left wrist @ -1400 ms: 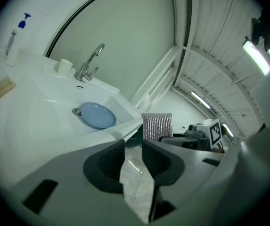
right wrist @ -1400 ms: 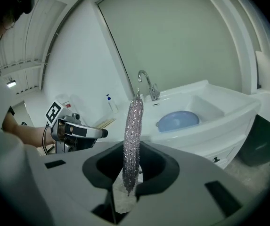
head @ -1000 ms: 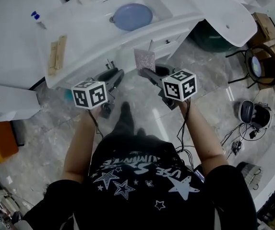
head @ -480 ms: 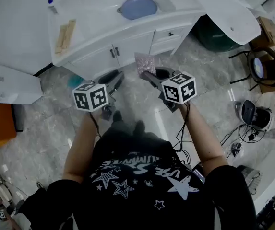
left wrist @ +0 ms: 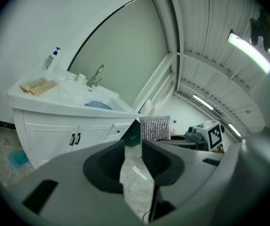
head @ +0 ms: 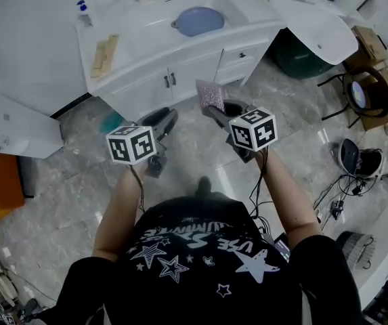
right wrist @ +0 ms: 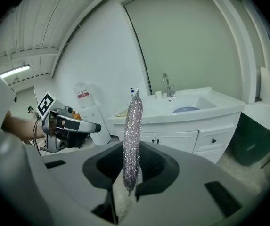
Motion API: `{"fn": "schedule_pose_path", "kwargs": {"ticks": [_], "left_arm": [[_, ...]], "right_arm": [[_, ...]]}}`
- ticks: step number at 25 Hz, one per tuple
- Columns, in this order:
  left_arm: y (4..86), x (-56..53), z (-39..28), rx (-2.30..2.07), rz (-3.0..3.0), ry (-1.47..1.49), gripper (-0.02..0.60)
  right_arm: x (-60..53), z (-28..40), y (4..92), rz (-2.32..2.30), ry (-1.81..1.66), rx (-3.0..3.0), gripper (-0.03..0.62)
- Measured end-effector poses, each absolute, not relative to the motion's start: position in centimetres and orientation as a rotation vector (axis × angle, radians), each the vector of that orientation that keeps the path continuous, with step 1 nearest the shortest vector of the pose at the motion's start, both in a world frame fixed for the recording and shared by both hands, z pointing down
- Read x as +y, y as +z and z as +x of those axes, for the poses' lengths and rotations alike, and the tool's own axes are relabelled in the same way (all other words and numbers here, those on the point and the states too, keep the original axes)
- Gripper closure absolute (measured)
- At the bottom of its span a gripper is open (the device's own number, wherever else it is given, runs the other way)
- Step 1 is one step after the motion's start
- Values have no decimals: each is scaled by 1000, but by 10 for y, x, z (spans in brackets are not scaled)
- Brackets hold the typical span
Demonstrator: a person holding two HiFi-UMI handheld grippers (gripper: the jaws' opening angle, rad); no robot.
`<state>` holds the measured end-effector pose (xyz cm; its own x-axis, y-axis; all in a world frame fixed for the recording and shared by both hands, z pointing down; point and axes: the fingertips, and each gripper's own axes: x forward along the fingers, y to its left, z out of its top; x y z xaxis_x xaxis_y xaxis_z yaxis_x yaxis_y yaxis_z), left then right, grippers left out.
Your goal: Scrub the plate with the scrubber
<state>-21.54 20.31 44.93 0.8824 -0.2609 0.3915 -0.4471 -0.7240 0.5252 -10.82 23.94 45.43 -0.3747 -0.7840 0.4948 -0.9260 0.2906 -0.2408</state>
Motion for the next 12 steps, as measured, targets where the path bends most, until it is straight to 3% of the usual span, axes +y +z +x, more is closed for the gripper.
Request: {"fn": "schedule_pose_path", "kwargs": {"ticks": [9,12], "left_arm": [[454,219,-274,-454,2430,408,463],[453,224,-292,-475,2480,432,512]], "right_arm": [[264,-182,452,1592,732,-2252,511],[270,-197,454,1621,747,-2230,511]]}}
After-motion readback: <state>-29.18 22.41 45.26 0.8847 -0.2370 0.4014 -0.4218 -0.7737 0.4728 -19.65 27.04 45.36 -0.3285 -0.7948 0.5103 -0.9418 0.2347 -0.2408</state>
